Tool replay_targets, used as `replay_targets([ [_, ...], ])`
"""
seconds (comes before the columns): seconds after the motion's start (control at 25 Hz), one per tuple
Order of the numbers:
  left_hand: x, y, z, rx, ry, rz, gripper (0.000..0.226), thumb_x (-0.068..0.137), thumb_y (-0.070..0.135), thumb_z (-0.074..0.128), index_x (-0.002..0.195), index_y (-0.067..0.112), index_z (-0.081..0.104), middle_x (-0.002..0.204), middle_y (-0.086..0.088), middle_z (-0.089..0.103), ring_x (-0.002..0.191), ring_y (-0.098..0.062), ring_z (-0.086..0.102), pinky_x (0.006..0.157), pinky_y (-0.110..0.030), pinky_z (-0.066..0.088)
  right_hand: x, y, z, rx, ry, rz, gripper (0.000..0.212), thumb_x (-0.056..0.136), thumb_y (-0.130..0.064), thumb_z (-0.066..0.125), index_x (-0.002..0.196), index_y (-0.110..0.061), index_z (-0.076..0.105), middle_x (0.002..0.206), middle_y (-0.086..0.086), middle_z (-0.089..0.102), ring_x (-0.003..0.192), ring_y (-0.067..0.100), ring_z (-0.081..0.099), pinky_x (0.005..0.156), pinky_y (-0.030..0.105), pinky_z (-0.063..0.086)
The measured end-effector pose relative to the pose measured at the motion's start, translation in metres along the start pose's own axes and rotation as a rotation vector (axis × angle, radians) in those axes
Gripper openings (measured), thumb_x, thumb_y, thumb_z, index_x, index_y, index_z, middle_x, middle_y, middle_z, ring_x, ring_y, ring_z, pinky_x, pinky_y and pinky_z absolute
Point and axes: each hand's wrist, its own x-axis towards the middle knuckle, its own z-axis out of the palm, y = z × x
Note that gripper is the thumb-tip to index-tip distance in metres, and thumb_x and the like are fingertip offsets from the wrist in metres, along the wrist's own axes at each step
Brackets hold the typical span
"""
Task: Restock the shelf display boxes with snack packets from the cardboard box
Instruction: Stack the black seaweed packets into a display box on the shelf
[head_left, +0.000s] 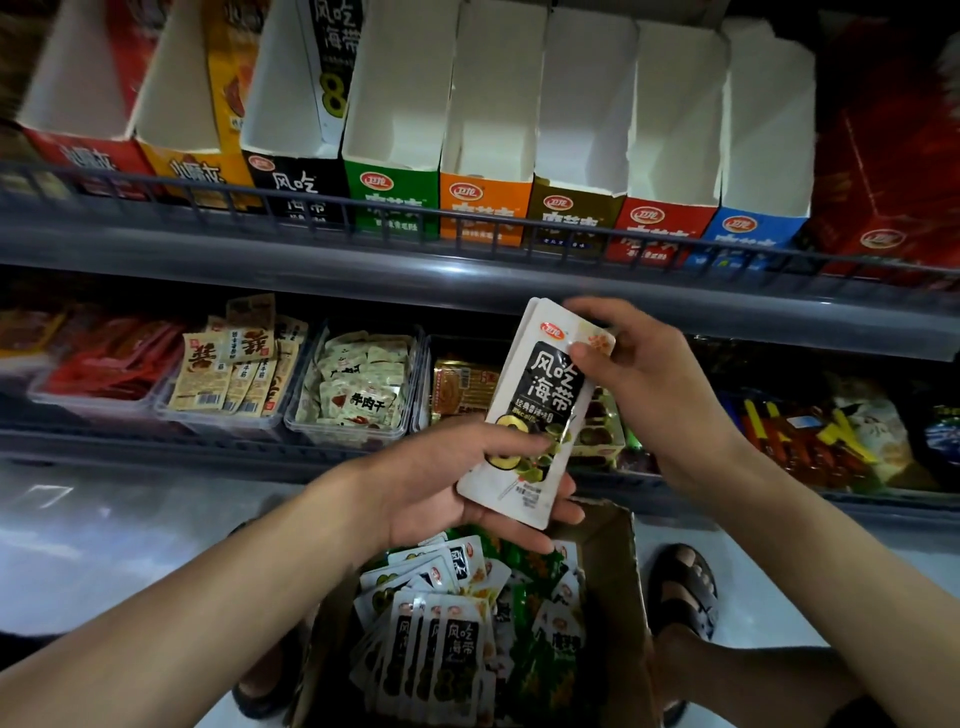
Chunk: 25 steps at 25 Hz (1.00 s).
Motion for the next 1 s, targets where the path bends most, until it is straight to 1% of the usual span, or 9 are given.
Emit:
replay_targets([
  [0.16, 0.002, -0.002, -0.002, 0.245, 0.105, 0.044, 0.027, 0.096, 0.022, 0.059, 0.121, 0.014, 0.056, 0.1, -0.017, 0.073, 0.089, -0.028, 0.071, 0.066, -0.04, 0.061, 0.0, 0.007, 0.003, -0.327, 0.045, -0.142, 0.033, 0.099, -0.023, 0.054, 0.132, -0.027, 0.058, 0.111, -0.005, 0.062, 0.098, 0.004, 0.06, 0.072, 0.009, 0.048],
  [0.28, 0.004, -0.004, -0.005, 0.375, 0.172, 0.067, 0.028, 0.096, 0.024, 0.059, 0.122, 0.017, 0.054, 0.096, -0.014, 0.074, 0.084, -0.023, 0.071, 0.062, -0.036, 0.059, -0.009, 0.006, 0.013, -0.414, 0.068, -0.221, 0.038, 0.1, -0.033, 0.05, 0.138, -0.028, 0.05, 0.113, -0.003, 0.053, 0.098, 0.006, 0.055, 0.076, 0.012, 0.049],
  [0.4, 0.009, -0.007, -0.006, 0.45, 0.294, 0.062, 0.032, 0.096, 0.024, 0.059, 0.125, 0.011, 0.051, 0.093, -0.011, 0.073, 0.084, -0.02, 0.071, 0.066, -0.04, 0.061, -0.016, 0.003, 0.02, -0.342, 0.044, -0.177, 0.042, 0.098, -0.045, 0.046, 0.139, -0.035, 0.045, 0.116, -0.006, 0.048, 0.098, 0.001, 0.052, 0.082, 0.005, 0.042],
  [0.48, 0.014, -0.009, -0.006, 0.596, 0.388, 0.082, 0.034, 0.097, 0.027, 0.057, 0.124, 0.009, 0.05, 0.094, -0.007, 0.071, 0.088, -0.019, 0.07, 0.069, -0.041, 0.061, -0.016, 0.004, 0.024, -0.17, 0.072, -0.107, 0.032, 0.096, -0.048, 0.049, 0.127, -0.038, 0.053, 0.114, -0.004, 0.052, 0.098, 0.003, 0.054, 0.087, 0.018, 0.05],
  [0.56, 0.017, -0.011, -0.004, 0.779, 0.453, 0.128, 0.028, 0.097, 0.032, 0.055, 0.116, 0.011, 0.055, 0.094, -0.007, 0.07, 0.089, -0.022, 0.069, 0.073, -0.046, 0.06, -0.015, 0.004, 0.028, 0.009, 0.115, -0.051, 0.02, 0.094, -0.047, 0.056, 0.111, -0.038, 0.062, 0.111, 0.001, 0.057, 0.094, 0.01, 0.058, 0.083, 0.035, 0.055],
  [0.68, 0.021, -0.013, -0.006, 0.948, 0.518, 0.193, 0.025, 0.097, 0.04, 0.052, 0.104, 0.016, 0.056, 0.094, -0.012, 0.07, 0.088, -0.028, 0.068, 0.072, -0.052, 0.058, -0.013, 0.001, 0.031, 0.137, 0.161, -0.022, 0.009, 0.093, -0.04, 0.061, 0.099, -0.036, 0.067, 0.106, 0.004, 0.059, 0.087, 0.013, 0.056, 0.077, 0.03, 0.047],
  [0.76, 0.02, -0.012, -0.009, 1.007, 0.547, 0.209, 0.03, 0.096, 0.046, 0.051, 0.106, 0.018, 0.057, 0.092, -0.009, 0.068, 0.086, -0.026, 0.067, 0.07, -0.051, 0.058, -0.012, 0.0, 0.033, 0.141, 0.167, -0.03, 0.009, 0.094, -0.04, 0.06, 0.098, -0.037, 0.067, 0.106, 0.005, 0.058, 0.087, 0.013, 0.055, 0.078, 0.029, 0.045],
  [0.88, 0.019, -0.008, -0.01, 1.009, 0.545, 0.2, 0.035, 0.094, 0.047, 0.053, 0.105, 0.015, 0.059, 0.089, -0.008, 0.068, 0.083, -0.025, 0.067, 0.068, -0.049, 0.059, -0.012, -0.002, 0.035, 0.124, 0.153, -0.032, 0.011, 0.094, -0.042, 0.058, 0.102, -0.037, 0.064, 0.107, 0.003, 0.058, 0.093, 0.015, 0.056, 0.081, 0.03, 0.047],
  [1.0, 0.01, 0.006, -0.007, 0.749, 0.417, 0.151, 0.027, 0.096, 0.033, 0.058, 0.108, 0.01, 0.061, 0.087, -0.009, 0.071, 0.077, -0.019, 0.069, 0.067, -0.042, 0.061, -0.011, -0.007, 0.027, 0.177, 0.123, 0.011, 0.029, 0.091, -0.041, 0.061, 0.118, -0.03, 0.059, 0.11, -0.003, 0.061, 0.098, 0.01, 0.062, 0.084, 0.029, 0.054],
])
